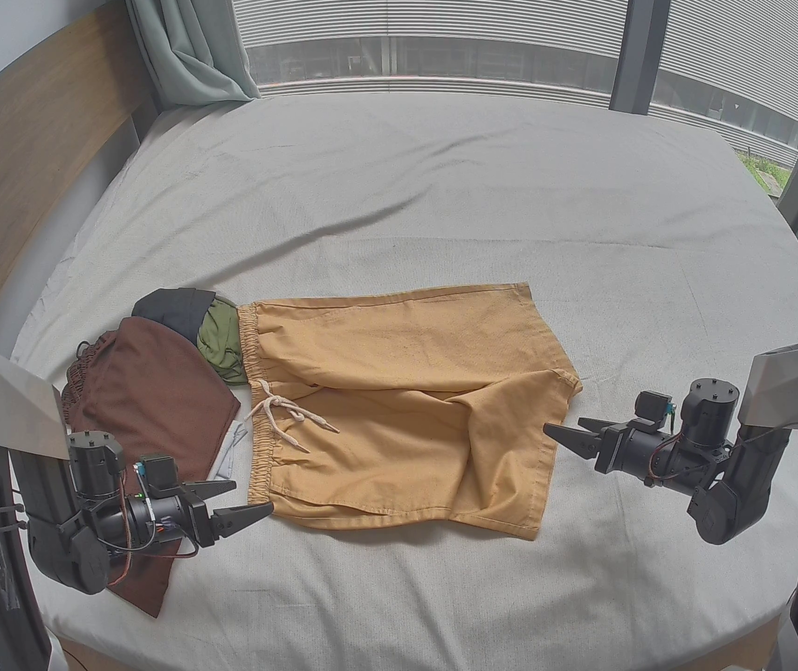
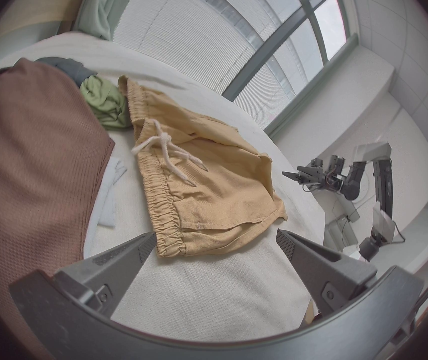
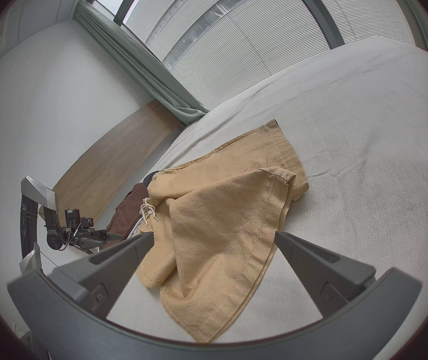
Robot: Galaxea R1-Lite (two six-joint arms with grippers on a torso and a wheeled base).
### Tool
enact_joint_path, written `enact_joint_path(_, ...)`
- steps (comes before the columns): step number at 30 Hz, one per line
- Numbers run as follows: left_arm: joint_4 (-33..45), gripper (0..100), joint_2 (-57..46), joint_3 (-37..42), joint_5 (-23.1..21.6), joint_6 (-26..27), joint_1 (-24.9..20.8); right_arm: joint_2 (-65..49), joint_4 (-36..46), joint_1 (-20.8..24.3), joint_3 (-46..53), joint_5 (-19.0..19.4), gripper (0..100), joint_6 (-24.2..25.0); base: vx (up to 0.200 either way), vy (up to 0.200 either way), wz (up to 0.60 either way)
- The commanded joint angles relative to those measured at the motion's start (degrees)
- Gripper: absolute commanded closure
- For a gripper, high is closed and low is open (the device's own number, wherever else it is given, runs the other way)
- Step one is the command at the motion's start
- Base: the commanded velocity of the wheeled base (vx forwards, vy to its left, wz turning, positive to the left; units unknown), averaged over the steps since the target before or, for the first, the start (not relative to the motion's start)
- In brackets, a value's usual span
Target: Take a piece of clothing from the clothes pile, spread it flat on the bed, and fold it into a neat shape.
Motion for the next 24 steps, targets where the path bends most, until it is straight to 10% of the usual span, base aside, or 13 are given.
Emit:
enact_joint_path(1, 0.0, 0, 3.4, -1.5, 0.3, -2.7, -0.1, 0.1, 0.0, 0.1, -0.1, 0.1, 0, 0.0, 0.000, 0.000, 0.00)
enact_joint_path(24, 0.0, 0, 7.3, -6.2, 7.8, -13.0, -2.2, 0.6, 0.0, 0.1, -0.6, 0.0, 0, 0.0, 0.000, 0.000, 0.00)
